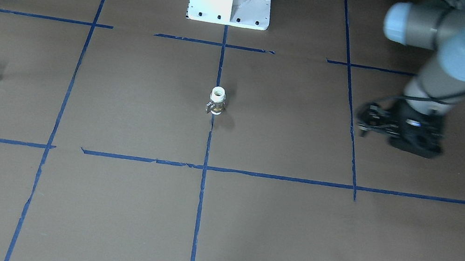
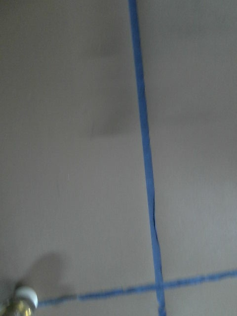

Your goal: Assemble PPR valve and pipe with both arms

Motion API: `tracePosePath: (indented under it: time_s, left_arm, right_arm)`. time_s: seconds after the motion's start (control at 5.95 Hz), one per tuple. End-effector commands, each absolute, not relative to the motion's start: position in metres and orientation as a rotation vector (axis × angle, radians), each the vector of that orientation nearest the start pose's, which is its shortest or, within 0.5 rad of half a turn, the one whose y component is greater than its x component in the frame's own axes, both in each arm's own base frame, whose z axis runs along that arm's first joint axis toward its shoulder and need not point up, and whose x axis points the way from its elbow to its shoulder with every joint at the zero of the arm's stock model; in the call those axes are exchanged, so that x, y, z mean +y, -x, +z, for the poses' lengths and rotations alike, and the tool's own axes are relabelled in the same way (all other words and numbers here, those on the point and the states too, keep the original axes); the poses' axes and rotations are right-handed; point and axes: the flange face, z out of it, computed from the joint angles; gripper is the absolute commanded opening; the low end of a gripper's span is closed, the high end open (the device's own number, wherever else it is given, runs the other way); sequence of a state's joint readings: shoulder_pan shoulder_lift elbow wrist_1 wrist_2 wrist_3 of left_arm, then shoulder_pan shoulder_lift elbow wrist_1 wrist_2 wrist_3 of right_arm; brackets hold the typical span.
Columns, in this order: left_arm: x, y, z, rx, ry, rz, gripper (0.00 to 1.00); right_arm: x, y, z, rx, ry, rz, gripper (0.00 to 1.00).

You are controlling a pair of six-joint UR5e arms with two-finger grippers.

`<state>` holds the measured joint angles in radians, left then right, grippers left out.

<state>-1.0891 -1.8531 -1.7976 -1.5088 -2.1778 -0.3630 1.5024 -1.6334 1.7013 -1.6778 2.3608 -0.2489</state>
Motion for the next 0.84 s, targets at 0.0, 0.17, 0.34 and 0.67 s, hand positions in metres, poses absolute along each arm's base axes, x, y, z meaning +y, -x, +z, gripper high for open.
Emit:
tracePosePath:
  time_s: [0.0, 0.17, 0.34, 0.67]
  left_arm:
    - [-0.548, -0.02, 0.56, 0.792, -0.114, 0.283, 1.0]
    - [-0.513, 0.034, 0.614, 0.805, -0.076, 0.208, 1.0]
    - [-0.468, 0.051, 0.653, 0.805, -0.016, 0.144, 1.0]
    - [-0.465, 0.052, 0.647, 0.806, -0.005, 0.095, 1.0]
  right_arm:
    - [-0.466, -0.028, 0.632, -0.793, -0.037, -0.292, 1.0]
    - [-0.466, -0.027, 0.631, -0.794, -0.036, -0.288, 1.0]
    - [-0.467, -0.018, 0.625, -0.799, -0.02, -0.265, 1.0]
    - [-0.449, 0.044, 0.626, -0.813, -0.08, -0.187, 1.0]
